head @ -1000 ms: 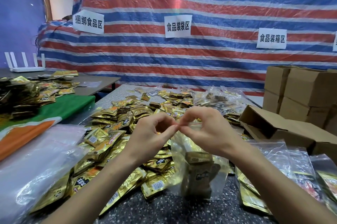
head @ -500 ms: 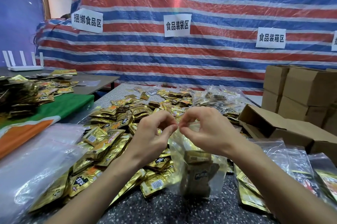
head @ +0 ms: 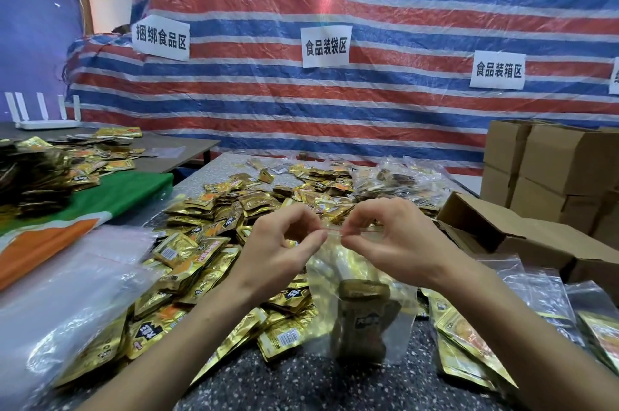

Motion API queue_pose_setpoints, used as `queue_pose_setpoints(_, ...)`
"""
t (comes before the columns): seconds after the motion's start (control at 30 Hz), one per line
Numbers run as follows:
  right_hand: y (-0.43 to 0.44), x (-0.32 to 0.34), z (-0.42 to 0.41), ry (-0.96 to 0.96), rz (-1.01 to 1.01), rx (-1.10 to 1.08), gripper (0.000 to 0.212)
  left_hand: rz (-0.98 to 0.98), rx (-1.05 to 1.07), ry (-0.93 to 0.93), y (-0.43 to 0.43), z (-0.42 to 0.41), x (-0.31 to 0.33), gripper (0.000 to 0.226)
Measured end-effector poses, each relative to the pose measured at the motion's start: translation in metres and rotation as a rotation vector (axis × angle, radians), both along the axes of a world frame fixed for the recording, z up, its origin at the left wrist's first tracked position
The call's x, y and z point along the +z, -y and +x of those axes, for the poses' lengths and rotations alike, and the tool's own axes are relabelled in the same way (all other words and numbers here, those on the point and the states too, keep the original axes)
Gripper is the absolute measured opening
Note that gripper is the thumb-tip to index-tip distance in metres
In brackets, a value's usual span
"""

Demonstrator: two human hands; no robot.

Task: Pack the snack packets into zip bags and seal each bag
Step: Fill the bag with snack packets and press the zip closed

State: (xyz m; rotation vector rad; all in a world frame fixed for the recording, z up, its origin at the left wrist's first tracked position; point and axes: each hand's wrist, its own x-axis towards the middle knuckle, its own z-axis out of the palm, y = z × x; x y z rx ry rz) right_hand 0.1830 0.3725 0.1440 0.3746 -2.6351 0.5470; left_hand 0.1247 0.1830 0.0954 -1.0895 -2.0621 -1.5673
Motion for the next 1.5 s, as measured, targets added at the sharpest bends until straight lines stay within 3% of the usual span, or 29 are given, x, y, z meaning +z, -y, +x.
queue_pose_setpoints(0.47,-0.003,0.004,0.006,-0.012,-0.039,0.006,0.006,-0.046,-0.002,-0.062,-0.007,0.005,0.003,0.013)
queue_pose_setpoints(0.87,-0.009,0.006,0.011,0.026,-0.011,-0.006,0.005,-0.050,-0.008,-0.012,-0.013,0.006,0.006,0.028)
queue_pose_setpoints(1.03,-0.006,0.005,0.012,0.004,0.072,-0.034,0.011,-0.067,-0.042,0.039,-0.017,0.008,0.006,0.019)
queue_pose_setpoints(1.33,-0.017,0.006,0.012,0.018,0.012,-0.027,0.008,-0.015,-0.048,0.004,-0.019,0.009,0.008,0.010)
queue_pose_setpoints(1.5,-0.018,0.004,0.010,0.006,0.134,-0.078,0.008,0.000,-0.064,0.074,-0.021,0.007,0.008,0.007)
